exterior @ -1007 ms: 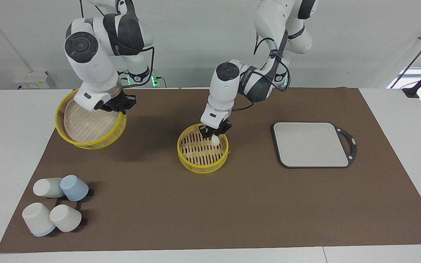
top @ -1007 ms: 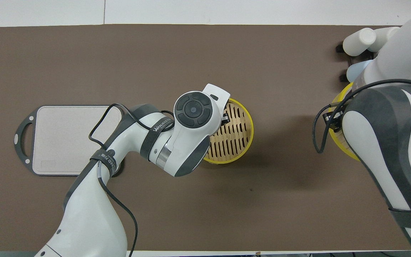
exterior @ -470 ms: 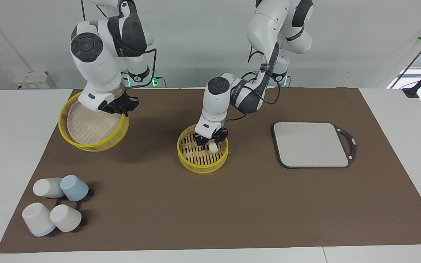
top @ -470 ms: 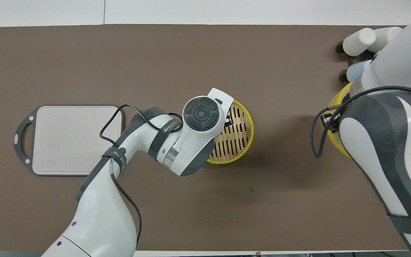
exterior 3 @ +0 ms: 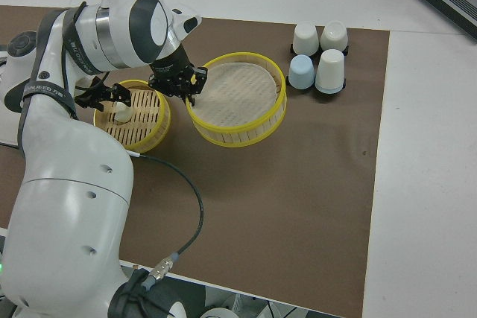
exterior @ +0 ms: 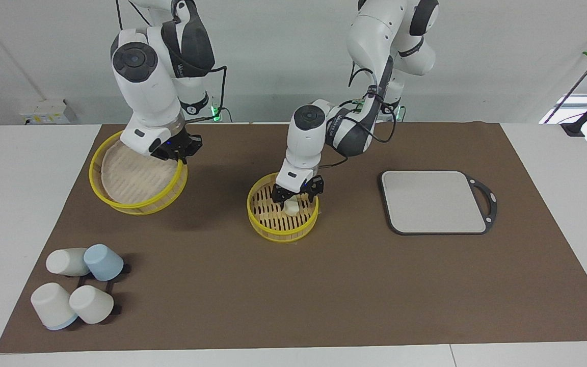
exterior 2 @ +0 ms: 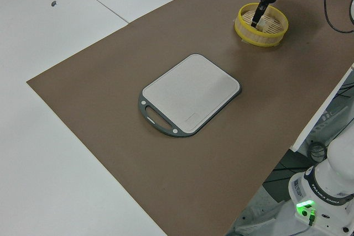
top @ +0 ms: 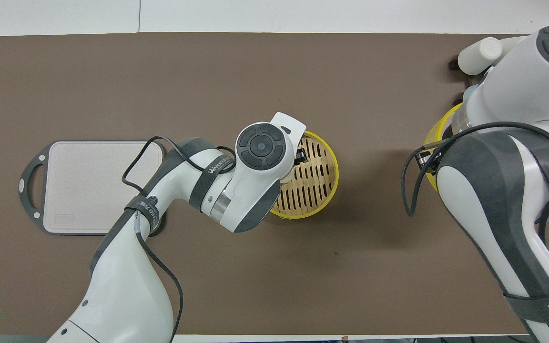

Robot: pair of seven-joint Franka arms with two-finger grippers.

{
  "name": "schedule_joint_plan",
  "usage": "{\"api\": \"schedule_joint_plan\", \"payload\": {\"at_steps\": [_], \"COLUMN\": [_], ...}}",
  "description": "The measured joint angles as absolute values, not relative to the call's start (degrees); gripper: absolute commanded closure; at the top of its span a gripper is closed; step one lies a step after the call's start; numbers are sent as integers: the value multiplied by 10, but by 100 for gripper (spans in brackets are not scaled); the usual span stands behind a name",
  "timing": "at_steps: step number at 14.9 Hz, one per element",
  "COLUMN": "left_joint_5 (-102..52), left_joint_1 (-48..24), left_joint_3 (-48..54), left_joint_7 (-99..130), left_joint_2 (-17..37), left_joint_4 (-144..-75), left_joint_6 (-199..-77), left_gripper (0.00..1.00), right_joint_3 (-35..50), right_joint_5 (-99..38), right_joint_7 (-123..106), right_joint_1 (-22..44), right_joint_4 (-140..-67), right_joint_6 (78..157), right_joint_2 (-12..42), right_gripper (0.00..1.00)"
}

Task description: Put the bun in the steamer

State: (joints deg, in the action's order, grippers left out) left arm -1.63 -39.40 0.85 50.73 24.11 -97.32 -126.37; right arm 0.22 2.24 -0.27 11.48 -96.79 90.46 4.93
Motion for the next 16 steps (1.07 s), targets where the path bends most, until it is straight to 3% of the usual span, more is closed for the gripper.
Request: {"api": "schedule_joint_plan", "payload": {"at_steps": [4, 8, 13, 16], "left_joint_5": [-16, -24, -26, -15], "left_joint_1": [-345, -237, -86, -39], "left_joint_3": [6, 3, -4, -5], "left_joint_7": [480, 345, 128, 74], "left_joint_2": [173, 74, 23, 17], "left_joint_4": [-963, -960, -961, -961], "left_joint_6": [-1156, -1026, -965, -953], "left_gripper": [0, 0, 0, 0], "right_joint_3": [4, 8, 10, 8], "right_joint_5": [20, 3, 3, 4], "right_joint_7": [38, 148, 275, 335], "right_joint_1": [157, 247, 333, 370], "right_joint_4": [-972, -962, -882, -827], "right_joint_6": [977, 1041, 1104, 1135], "right_joint_2": [50, 80, 197, 275], "right_gripper": [100, 100, 100, 100]}}
